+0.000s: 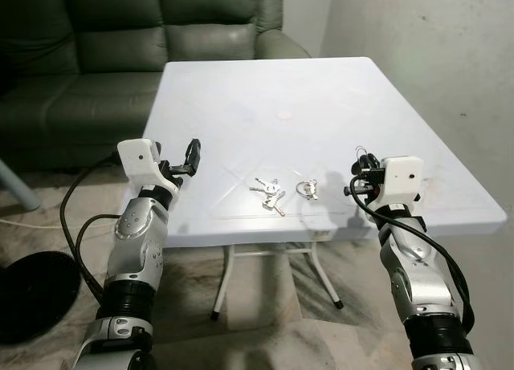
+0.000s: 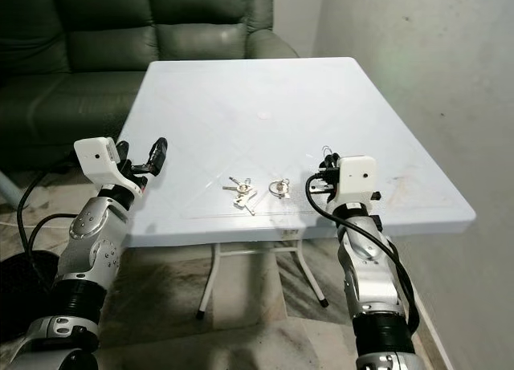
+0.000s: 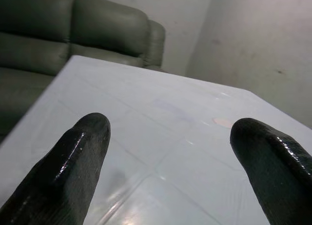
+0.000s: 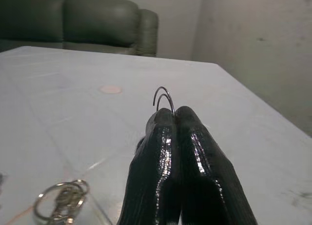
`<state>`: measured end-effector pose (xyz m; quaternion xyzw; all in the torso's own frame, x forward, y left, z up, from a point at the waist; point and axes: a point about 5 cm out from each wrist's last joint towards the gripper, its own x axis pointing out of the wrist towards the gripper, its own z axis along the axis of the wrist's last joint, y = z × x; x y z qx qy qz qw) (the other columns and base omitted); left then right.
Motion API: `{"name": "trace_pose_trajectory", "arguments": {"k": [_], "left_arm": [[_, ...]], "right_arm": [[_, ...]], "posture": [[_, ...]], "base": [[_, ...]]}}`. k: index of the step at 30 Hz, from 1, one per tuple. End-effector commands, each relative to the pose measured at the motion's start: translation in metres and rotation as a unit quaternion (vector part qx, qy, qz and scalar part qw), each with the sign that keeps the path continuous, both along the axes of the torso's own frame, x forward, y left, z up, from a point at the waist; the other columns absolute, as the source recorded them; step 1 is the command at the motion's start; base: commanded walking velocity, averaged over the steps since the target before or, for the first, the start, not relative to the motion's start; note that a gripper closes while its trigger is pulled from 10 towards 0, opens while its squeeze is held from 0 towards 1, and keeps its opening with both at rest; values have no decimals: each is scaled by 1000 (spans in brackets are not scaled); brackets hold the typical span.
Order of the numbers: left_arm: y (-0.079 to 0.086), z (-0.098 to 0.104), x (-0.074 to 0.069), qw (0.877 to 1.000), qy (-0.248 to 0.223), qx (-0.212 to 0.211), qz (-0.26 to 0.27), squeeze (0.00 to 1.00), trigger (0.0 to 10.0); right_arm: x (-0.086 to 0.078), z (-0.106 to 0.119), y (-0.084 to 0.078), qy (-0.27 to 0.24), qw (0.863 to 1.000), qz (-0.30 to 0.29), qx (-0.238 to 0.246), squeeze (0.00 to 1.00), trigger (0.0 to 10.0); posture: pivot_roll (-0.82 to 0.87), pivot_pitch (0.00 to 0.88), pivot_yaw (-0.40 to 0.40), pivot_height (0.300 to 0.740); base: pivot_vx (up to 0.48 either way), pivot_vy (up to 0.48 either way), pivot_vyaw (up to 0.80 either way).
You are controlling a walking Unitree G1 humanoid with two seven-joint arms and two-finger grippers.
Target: Hang keys on a hook
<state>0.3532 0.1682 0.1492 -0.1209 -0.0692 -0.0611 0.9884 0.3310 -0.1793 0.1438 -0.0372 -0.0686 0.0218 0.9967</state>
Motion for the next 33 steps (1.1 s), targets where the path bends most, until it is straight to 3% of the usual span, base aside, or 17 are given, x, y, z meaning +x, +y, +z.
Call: {"name": "trace_pose_trajectory", "arguments": {"k": [1, 14, 23, 33], "left_arm": [[3, 3, 0, 1000, -3, -3, 5, 0, 10000], [5, 2, 0, 1000, 1, -12, 14, 0, 10000], [3, 2, 1, 999, 7, -48, 16, 0, 10000], [4, 2, 0, 999, 9, -37, 19, 0, 10000]], "right_arm": [[2, 0, 2, 5, 1000, 2, -1, 0, 10000], [1, -1, 2, 8, 1000, 5, -3, 0, 10000], [1, -2, 3, 11, 1000, 5, -4, 0, 10000], [1, -2, 5, 13, 1000, 9, -3, 0, 10000]], "posture": [[-16, 12, -8, 732], [-15, 16, -13, 732], [-13, 17, -16, 732], [-6, 6, -21, 732]], "base": [[0, 0, -763], [0, 109, -761], [0, 0, -760], [0, 0, -762]]}}
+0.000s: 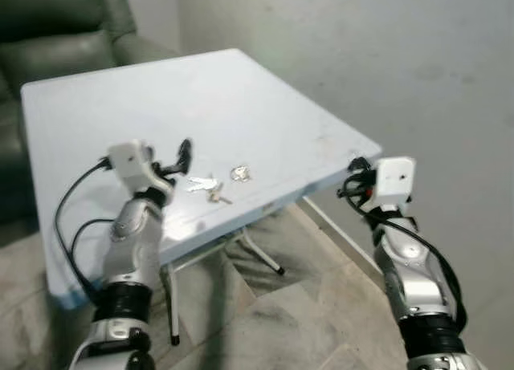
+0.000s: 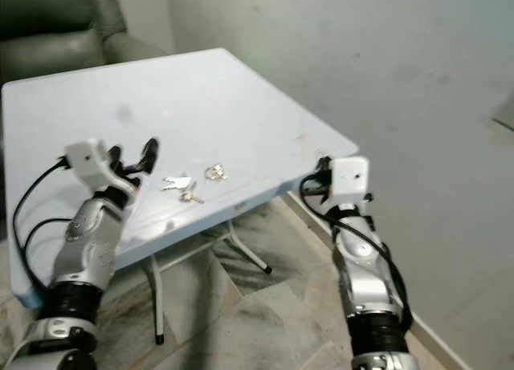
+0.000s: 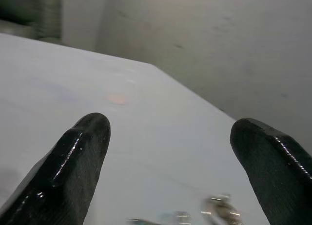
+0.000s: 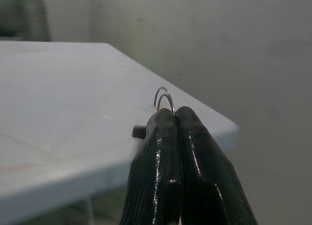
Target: Hang keys on a hook
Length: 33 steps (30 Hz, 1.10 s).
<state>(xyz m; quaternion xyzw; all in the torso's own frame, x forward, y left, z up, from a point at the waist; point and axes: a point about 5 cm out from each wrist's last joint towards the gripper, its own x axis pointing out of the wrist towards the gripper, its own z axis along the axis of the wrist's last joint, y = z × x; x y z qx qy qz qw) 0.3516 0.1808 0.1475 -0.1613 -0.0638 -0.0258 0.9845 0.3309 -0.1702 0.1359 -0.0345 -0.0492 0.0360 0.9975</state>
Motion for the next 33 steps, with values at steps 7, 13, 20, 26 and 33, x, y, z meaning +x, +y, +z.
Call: {"name": "trace_pose_trajectory", "arguments": {"k": [7, 13, 20, 26, 33], "left_arm": [[-10, 3, 1, 1000, -1, 5, -14, 0, 10000], [-12, 3, 2, 1000, 2, 6, -16, 0, 10000], [-15, 2, 1, 1000, 4, 12, -18, 0, 10000], [-18, -2, -1, 1000, 9, 18, -17, 0, 10000], [-18, -3, -2, 999, 9, 26, -18, 0, 10000]], "right_arm": [[2, 5, -4, -6, 1000, -3, -6, 0, 10000], [1, 4, -4, -6, 1000, -3, -7, 0, 10000], [-1, 2, -4, -3, 1000, 0, -10, 0, 10000], [-1, 1, -3, 1, 1000, 4, -12, 0, 10000], [-2, 0, -2, 3, 1000, 7, -12, 0, 10000]], "posture": [[-5, 0, -22, 732], [-5, 0, -23, 732], [-3, 0, -31, 732], [0, 0, -41, 732], [3, 0, -43, 732]], "base": [[0, 0, -763], [0, 0, -763], [0, 0, -761], [0, 0, -757], [0, 0, -758]]}}
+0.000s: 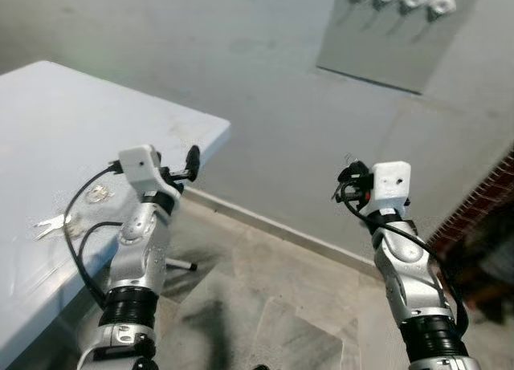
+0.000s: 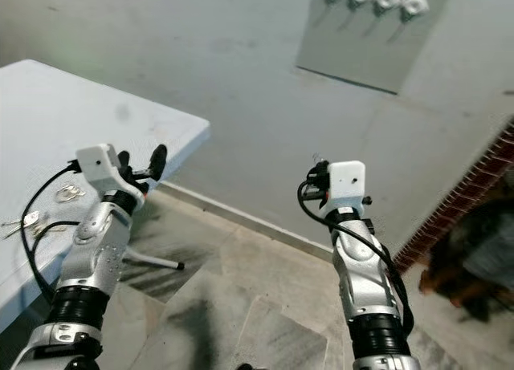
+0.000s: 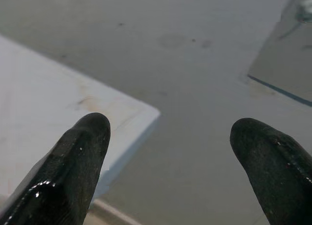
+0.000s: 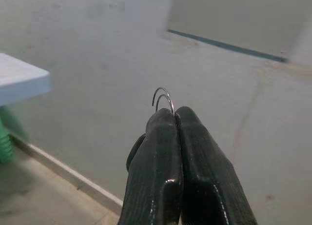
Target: Hang keys on a hook
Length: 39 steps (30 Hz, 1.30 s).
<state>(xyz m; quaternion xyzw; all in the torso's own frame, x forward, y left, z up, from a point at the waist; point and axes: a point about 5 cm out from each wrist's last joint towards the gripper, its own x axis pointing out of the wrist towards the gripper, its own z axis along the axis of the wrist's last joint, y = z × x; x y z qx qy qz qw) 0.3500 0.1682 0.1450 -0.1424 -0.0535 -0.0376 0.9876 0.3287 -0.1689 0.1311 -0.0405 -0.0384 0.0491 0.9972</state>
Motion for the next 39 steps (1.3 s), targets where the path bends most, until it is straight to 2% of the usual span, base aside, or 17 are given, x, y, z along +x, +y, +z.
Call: {"name": "trace_pose_trajectory", "arguments": {"k": [1, 10, 26, 39], "left_arm": [[-6, -1, -1, 1000, 2, 7, -7, 0, 10000], [-7, 0, -1, 1000, 1, 14, -11, 0, 10000], [-12, -4, -6, 999, 11, 29, -36, 0, 10000], [-10, -1, -7, 998, 6, 25, -51, 0, 10000]], "right_arm": [[0, 4, -3, -8, 1000, -6, -5, 0, 10000], [-1, 4, -4, -10, 1000, -8, -6, 0, 10000], [-8, 3, -6, -15, 1000, -3, -2, 0, 10000], [-16, 6, -2, -29, 999, 12, 11, 0, 10000]], "posture": [[3, 0, -42, 732], [1, 0, -39, 732], [-3, 0, -35, 732], [-9, 10, -25, 732]], "base": [[0, 0, -756], [0, 0, -754], [0, 0, 0], [406, 0, 0]]}}
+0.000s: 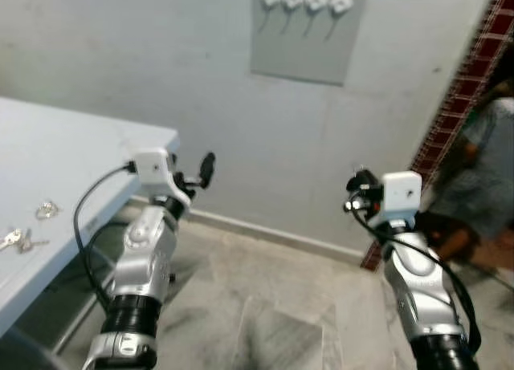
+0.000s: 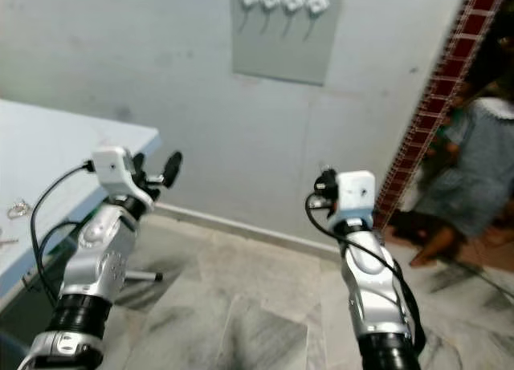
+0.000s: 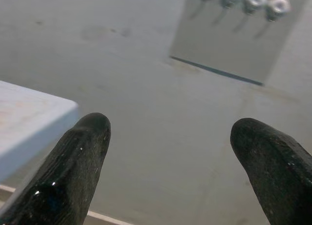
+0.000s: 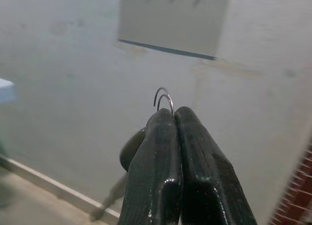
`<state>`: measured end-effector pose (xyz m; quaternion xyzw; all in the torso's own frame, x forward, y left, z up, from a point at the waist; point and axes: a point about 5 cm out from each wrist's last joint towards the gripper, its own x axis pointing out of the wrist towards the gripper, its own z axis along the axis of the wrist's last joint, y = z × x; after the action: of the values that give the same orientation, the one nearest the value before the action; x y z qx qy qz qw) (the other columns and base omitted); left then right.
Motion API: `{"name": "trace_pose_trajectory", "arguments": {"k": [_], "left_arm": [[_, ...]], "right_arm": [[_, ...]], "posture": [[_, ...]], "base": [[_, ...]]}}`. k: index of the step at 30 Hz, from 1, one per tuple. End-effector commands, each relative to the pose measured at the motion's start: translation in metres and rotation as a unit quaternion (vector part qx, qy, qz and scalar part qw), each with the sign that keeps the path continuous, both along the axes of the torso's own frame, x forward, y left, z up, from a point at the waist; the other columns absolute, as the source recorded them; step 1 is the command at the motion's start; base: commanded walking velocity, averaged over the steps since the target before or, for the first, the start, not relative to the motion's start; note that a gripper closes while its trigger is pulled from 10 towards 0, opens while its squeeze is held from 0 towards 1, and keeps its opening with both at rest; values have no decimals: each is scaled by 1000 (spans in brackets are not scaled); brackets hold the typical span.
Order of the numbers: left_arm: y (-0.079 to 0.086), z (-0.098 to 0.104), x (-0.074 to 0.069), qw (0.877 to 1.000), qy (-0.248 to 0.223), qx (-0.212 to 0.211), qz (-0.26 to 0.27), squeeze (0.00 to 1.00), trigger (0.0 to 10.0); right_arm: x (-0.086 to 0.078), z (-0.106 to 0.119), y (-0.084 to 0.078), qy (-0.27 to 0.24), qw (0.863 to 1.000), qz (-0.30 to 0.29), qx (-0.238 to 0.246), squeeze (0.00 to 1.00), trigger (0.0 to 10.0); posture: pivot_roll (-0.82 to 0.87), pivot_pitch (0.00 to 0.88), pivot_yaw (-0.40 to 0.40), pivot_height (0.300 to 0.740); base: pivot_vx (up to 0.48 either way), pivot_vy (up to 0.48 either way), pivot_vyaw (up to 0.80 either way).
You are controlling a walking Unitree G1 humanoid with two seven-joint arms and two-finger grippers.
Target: Hang keys on a hook
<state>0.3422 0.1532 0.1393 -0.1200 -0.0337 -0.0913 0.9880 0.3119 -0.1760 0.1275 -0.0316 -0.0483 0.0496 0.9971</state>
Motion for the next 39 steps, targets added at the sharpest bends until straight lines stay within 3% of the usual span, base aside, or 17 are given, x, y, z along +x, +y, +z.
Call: {"name": "trace_pose_trajectory", "arguments": {"k": [1, 24, 39], "left_arm": [[4, 5, 1, 1000, -5, -2, 4, 0, 10000], [6, 5, 3, 1000, 4, -14, 14, 0, 10000], [7, 5, 4, 1000, 7, -22, 20, 0, 10000]], "right_arm": [[0, 10, 5, -20, 1000, 11, 3, 0, 10000], [2, 14, 4, -22, 1000, 13, -2, 0, 10000], [2, 14, 4, -21, 1000, 16, -2, 0, 10000]], "posture": [[-9, 10, -25, 732], [-14, 28, -29, 732], [-15, 31, -31, 732]], "base": [[454, 0, 0], [424, 0, 0], [331, 344, 0]]}}
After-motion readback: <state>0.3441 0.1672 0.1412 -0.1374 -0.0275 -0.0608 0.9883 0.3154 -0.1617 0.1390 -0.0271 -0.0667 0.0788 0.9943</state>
